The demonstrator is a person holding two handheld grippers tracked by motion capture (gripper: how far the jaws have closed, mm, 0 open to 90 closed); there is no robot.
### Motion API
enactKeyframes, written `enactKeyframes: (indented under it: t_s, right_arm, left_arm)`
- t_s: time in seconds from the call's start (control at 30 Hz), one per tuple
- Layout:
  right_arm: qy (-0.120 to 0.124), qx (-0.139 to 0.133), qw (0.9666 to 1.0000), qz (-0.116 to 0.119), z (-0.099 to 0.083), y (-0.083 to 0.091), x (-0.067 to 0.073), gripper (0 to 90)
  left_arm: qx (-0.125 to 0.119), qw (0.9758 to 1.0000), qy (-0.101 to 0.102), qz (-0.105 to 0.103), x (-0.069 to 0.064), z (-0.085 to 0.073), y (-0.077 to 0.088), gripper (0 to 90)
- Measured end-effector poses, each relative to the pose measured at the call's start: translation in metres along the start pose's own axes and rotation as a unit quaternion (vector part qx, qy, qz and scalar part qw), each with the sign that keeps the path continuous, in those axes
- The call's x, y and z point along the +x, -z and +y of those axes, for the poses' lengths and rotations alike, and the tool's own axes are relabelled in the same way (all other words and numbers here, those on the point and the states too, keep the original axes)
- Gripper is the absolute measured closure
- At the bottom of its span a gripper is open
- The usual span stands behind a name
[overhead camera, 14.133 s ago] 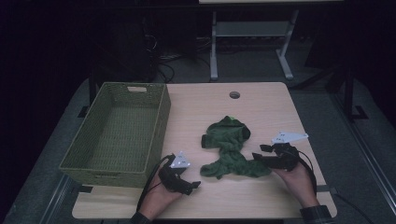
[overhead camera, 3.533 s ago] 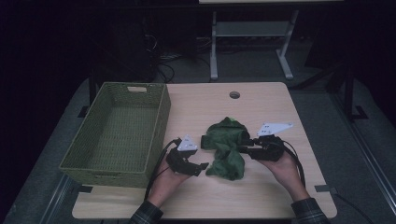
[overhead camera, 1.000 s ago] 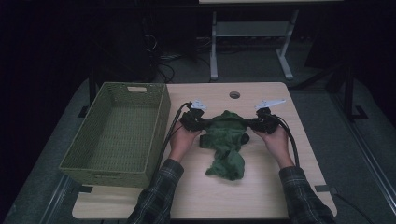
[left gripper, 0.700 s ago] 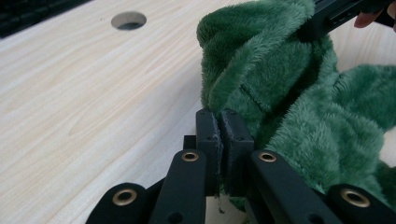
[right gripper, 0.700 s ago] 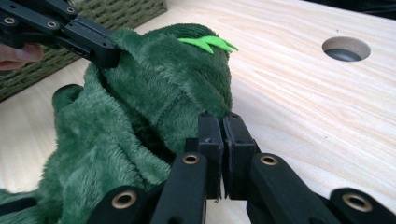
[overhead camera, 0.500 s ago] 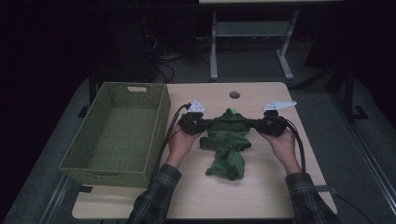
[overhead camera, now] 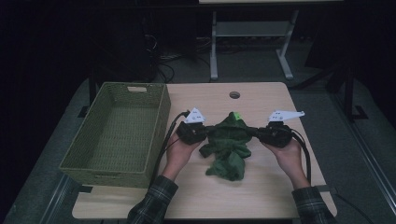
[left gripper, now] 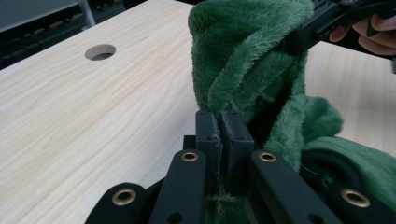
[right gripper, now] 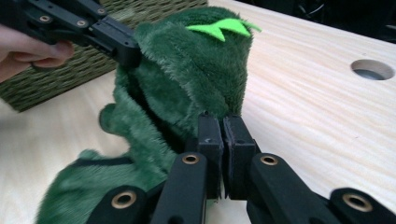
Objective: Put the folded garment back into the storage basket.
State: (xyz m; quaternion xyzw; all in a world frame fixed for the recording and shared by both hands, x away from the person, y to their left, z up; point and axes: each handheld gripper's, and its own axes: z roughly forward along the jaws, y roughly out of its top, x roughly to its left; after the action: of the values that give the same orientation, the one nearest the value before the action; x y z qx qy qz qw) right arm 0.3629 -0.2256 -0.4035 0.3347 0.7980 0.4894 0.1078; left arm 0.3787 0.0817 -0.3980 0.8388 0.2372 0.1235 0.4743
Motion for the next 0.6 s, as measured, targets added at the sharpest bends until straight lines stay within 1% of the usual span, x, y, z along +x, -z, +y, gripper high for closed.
enactKeyframes:
  t_s: [0.03, 0.07, 0.1, 0.13, 0.17, 0.2, 0.27, 0.33, 0.37, 0.4, 0.43, 0.47, 0.5, 0.53, 0.57, 0.6]
  right_arm:
    - [0.002, -0.001, 1.0, 0.002, -0.001, 0.001, 0.002, 87.0]
    - [0.002, -0.001, 1.0, 0.002, -0.001, 0.001, 0.002, 87.0]
    - [0.007, -0.005, 0.9999, 0.006, -0.004, 0.005, 0.008, 87.0]
    - [0.009, -0.006, 0.9999, 0.006, -0.005, 0.006, 0.01, 87.0]
    - [0.012, -0.006, 0.9999, 0.008, -0.007, 0.008, 0.012, 87.0]
    - [0.01, -0.003, 0.9999, 0.012, -0.008, 0.009, 0.015, 87.0]
    - [0.016, -0.007, 0.9998, 0.012, -0.01, 0.011, 0.02, 86.9]
    - [0.02, -0.009, 0.9997, 0.014, -0.011, 0.012, 0.022, 86.9]
    - [0.024, -0.009, 0.9995, 0.017, -0.014, 0.015, 0.026, 86.9]
    - [0.024, -0.009, 0.9995, 0.017, -0.014, 0.015, 0.026, 86.9]
    - [0.026, -0.005, 0.9994, 0.021, -0.016, 0.017, 0.03, 86.9]
    - [0.026, -0.005, 0.9994, 0.021, -0.016, 0.017, 0.03, 86.9]
    - [0.03, -0.01, 0.9992, 0.024, -0.02, 0.02, 0.035, 86.9]
    - [0.029, -0.009, 0.9992, 0.026, -0.021, 0.021, 0.036, 86.8]
    - [0.03, -0.009, 0.9991, 0.029, -0.023, 0.022, 0.038, 86.8]
    - [0.03, -0.009, 0.9991, 0.029, -0.023, 0.022, 0.038, 86.8]
  left_arm:
    - [-0.001, 1.0, -0.006, -0.003, -0.004, -0.001, 0.002, 86.7]
    - [-0.001, 1.0, -0.006, -0.003, -0.004, -0.001, 0.002, 86.7]
    - [-0.003, 0.9999, -0.007, -0.008, -0.008, -0.002, 0.005, 86.7]
    - [-0.003, 0.9999, -0.007, -0.008, -0.008, -0.002, 0.005, 86.7]
    - [-0.004, 0.9998, -0.011, -0.016, -0.012, -0.005, 0.008, 86.7]
    - [-0.004, 0.9997, -0.013, -0.018, -0.014, -0.006, 0.009, 86.7]
    - [-0.001, 0.9996, -0.022, -0.02, -0.018, -0.008, 0.011, 86.7]
    - [-0.004, 0.9995, -0.022, -0.021, -0.02, -0.009, 0.013, 86.7]
    - [-0.007, 0.9994, -0.022, -0.025, -0.023, -0.012, 0.016, 86.7]
    - [-0.007, 0.9994, -0.022, -0.025, -0.023, -0.012, 0.016, 86.7]
    - [-0.013, 0.9993, -0.021, -0.03, -0.026, -0.015, 0.019, 86.7]
    - [-0.013, 0.9993, -0.021, -0.03, -0.026, -0.015, 0.019, 86.7]
    - [-0.014, 0.999, -0.024, -0.034, -0.03, -0.017, 0.021, 86.7]
    - [-0.014, 0.999, -0.024, -0.034, -0.03, -0.017, 0.021, 86.7]
    - [-0.012, 0.9988, -0.03, -0.038, -0.034, -0.02, 0.023, 86.7]
    - [-0.012, 0.9988, -0.03, -0.038, -0.034, -0.02, 0.023, 86.7]
